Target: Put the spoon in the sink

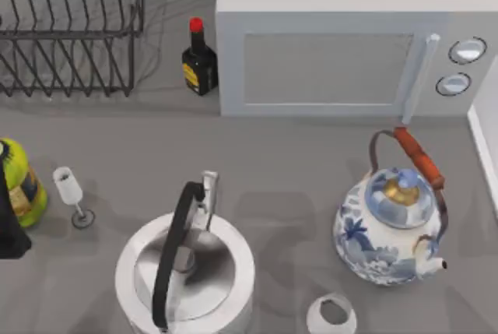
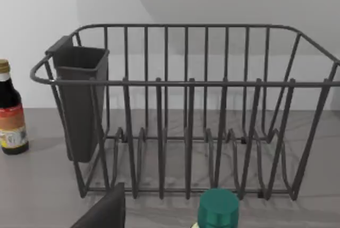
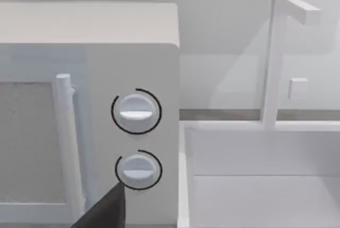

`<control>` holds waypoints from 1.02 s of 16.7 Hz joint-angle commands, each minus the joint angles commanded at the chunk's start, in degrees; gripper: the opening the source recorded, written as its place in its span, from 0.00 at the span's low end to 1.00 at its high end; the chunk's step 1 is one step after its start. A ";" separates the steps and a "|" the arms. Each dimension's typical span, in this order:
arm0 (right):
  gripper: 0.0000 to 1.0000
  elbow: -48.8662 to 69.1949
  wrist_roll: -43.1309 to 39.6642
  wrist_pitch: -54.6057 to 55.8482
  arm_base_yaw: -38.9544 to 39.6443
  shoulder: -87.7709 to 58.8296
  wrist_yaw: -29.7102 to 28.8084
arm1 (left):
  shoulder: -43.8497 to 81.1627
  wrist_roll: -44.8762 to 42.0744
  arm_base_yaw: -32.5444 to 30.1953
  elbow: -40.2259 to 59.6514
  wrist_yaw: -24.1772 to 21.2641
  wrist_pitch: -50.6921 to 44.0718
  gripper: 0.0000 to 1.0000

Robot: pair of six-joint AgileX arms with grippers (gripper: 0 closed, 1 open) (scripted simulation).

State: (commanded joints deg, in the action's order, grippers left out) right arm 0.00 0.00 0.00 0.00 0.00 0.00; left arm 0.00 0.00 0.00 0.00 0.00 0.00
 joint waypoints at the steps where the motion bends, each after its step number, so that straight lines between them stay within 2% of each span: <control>1: 1.00 0.00 0.00 0.00 0.00 0.00 0.00 | 0.00 0.00 0.00 0.00 0.00 0.00 1.00; 4: 1.00 1.86 -0.37 -1.84 -1.15 -1.97 -0.03 | 0.00 0.00 0.00 0.00 0.00 0.00 1.00; 8: 1.00 10.62 -2.10 -11.20 -6.39 -13.07 0.16 | 0.00 0.00 0.00 0.00 0.00 0.00 1.00; 17: 1.00 37.44 -7.24 -43.29 -23.23 -60.76 1.18 | 0.00 0.00 0.00 0.00 0.00 0.00 1.00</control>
State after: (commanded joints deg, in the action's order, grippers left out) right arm 37.44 -7.24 -43.29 -23.23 -60.76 1.18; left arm 0.00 0.00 0.00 0.00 0.00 0.00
